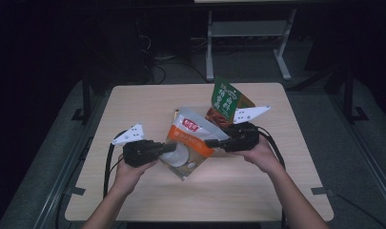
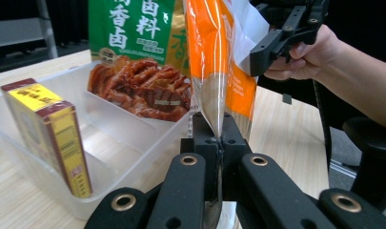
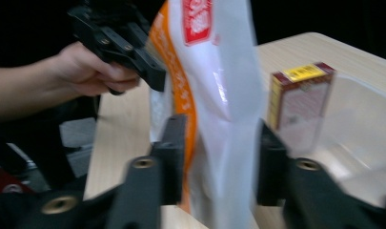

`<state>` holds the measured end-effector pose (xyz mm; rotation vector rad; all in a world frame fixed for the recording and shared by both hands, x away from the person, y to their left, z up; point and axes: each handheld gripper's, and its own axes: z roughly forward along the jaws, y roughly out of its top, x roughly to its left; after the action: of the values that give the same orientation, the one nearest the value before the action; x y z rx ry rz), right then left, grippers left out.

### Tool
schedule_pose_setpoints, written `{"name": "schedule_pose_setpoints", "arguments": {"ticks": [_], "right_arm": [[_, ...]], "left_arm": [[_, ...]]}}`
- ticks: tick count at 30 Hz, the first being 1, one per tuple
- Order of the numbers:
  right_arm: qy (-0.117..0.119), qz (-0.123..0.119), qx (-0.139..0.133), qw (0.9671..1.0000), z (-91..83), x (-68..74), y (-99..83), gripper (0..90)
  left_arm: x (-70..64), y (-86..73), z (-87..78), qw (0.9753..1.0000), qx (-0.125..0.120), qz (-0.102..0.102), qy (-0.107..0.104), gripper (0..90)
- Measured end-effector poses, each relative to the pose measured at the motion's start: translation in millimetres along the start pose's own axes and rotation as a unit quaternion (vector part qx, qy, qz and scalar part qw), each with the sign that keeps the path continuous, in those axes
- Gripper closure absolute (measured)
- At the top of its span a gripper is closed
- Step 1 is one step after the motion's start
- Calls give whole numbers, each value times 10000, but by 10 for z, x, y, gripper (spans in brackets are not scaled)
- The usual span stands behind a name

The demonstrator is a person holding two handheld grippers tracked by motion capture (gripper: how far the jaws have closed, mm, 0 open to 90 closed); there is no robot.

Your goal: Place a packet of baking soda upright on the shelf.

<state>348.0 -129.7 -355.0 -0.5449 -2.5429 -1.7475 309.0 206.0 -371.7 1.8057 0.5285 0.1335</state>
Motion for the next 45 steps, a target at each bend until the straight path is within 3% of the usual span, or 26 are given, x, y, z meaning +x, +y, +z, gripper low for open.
{"name": "schedule_pose_setpoints", "arguments": {"ticks": [1, 7, 10, 13, 16, 20, 22, 25, 29, 34, 37, 39, 41, 45], "right_arm": [[0, 0, 0, 10000, 0, 0, 0, 657], [332, -72, -39, 9994, 148, -37, 124, 857], [340, -171, -2, 9993, 175, -25, 137, 891], [325, -320, 66, 9989, 176, -3, 130, 899], [411, -277, 38, 9988, 141, 4, 121, 900], [513, -201, -1, 9985, 90, 19, 107, 900], [583, -163, -52, 9982, 72, 24, 96, 900], [592, -181, 18, 9981, 79, 43, 88, 900], [644, -198, 4, 9977, 92, 49, 81, 900], [657, -133, -117, 9977, 29, 67, 100, 900], [633, -129, -289, 9975, -50, 85, 117, 900], [614, -162, -315, 9975, -64, 91, 122, 900], [560, -187, -367, 9976, -103, 105, 140, 900], [544, -165, -557, 9968, -181, 102, 169, 900]], "left_arm": [[1, -3, -14, 10000, -11, -17, 29, 895], [54, -12, -86, 9997, -173, -125, 90, 895], [82, -26, -91, 9997, -140, -156, 126, 895], [118, -79, -55, 9995, -123, -300, 7, 893], [128, -105, -1, 9995, -30, -301, -35, 889], [113, -124, 84, 9997, 120, -217, 66, 864], [115, -126, 110, 9995, 194, -201, 139, 808], [139, -125, 115, 9988, 272, -357, 208, 580], [132, -130, 68, 9984, 299, -377, 307, 415], [75, -199, -64, 9974, 518, -135, 480, 369], [42, -275, -135, 9952, 788, 76, 579, 307], [1, -329, -166, 9944, 845, 40, 630, 285], [-6, -374, -209, 9930, 971, 166, 645, 246], [-15, -491, -285, 9914, 1098, 37, 718, 164]]}}
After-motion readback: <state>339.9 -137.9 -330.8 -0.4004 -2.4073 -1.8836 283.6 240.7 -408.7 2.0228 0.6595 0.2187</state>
